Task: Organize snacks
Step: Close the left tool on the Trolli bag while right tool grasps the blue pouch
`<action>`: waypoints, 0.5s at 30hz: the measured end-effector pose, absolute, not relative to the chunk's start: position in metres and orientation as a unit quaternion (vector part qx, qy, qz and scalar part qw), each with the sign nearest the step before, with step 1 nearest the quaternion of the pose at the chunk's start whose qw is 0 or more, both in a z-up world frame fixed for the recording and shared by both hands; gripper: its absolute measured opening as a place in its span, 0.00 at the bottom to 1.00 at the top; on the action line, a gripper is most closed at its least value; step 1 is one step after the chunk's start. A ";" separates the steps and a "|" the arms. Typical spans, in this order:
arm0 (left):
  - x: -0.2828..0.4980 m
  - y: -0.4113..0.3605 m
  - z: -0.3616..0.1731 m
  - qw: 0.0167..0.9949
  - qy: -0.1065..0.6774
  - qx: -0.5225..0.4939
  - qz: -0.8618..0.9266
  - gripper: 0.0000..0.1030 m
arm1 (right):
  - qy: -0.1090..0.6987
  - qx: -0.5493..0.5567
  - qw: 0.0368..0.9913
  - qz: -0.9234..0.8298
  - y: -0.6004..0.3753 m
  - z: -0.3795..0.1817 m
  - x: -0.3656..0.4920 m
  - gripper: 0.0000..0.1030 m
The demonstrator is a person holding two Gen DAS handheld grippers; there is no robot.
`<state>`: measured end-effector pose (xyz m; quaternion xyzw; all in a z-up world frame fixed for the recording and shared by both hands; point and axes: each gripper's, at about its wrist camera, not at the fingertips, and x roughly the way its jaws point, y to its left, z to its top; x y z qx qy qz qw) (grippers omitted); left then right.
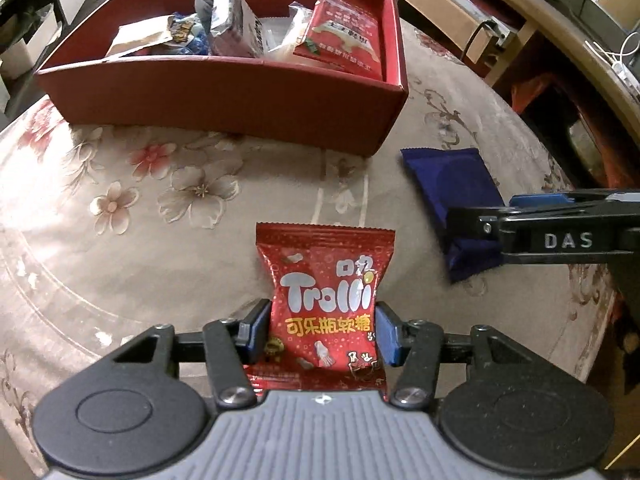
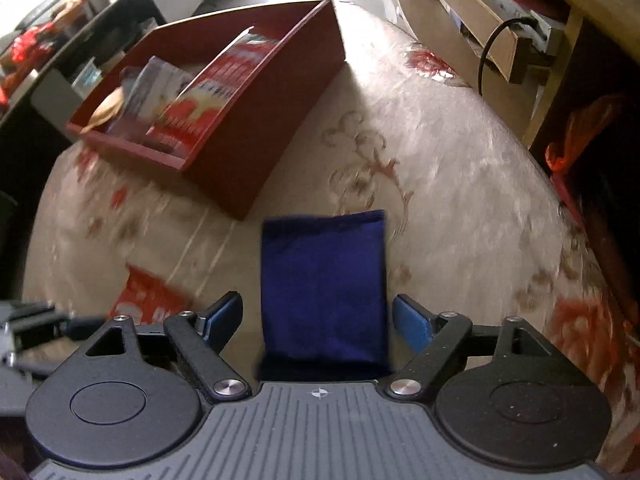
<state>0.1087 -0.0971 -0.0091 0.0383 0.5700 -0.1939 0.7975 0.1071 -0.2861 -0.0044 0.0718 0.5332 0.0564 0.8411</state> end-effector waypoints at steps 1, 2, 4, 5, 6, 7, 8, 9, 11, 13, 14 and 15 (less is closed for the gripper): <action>0.108 -0.098 -0.008 0.799 0.568 0.038 -0.195 0.53 | 0.531 0.061 0.844 0.047 -0.282 -0.003 0.104 0.84; 0.110 -0.100 -0.008 0.800 0.565 0.038 -0.196 0.53 | 0.530 0.054 0.846 0.038 -0.281 -0.002 0.105 0.84; 0.110 -0.097 -0.004 0.805 0.558 0.041 -0.196 0.53 | 0.525 0.058 0.848 0.030 -0.278 0.001 0.109 0.84; 0.111 -0.096 -0.003 0.807 0.556 0.043 -0.193 0.53 | 0.526 0.061 0.848 0.028 -0.276 0.000 0.113 0.84; 0.112 -0.095 -0.004 0.808 0.556 0.045 -0.192 0.53 | 0.525 0.055 0.849 0.025 -0.272 0.000 0.116 0.84; 0.114 -0.094 -0.006 0.807 0.556 0.045 -0.192 0.54 | 0.525 0.045 0.850 0.024 -0.267 0.000 0.119 0.84; 0.115 -0.093 -0.008 0.806 0.558 0.044 -0.191 0.55 | 0.527 0.034 0.849 0.023 -0.261 -0.002 0.121 0.84; 0.117 -0.093 -0.010 0.804 0.562 0.042 -0.189 0.56 | 0.529 0.023 0.848 0.019 -0.257 -0.005 0.122 0.86; 0.120 -0.095 -0.014 0.804 0.562 0.041 -0.189 0.61 | 0.535 -0.005 0.845 0.007 -0.252 -0.012 0.123 0.87; 0.121 -0.098 -0.013 0.805 0.559 0.042 -0.192 0.64 | 0.538 -0.006 0.843 0.006 -0.253 -0.017 0.121 0.89; 0.121 -0.098 -0.014 0.805 0.560 0.043 -0.191 0.65 | 0.537 -0.004 0.843 0.007 -0.254 -0.017 0.120 0.89; 0.121 -0.098 -0.014 0.805 0.559 0.044 -0.191 0.66 | 0.536 -0.005 0.844 0.006 -0.254 -0.017 0.120 0.90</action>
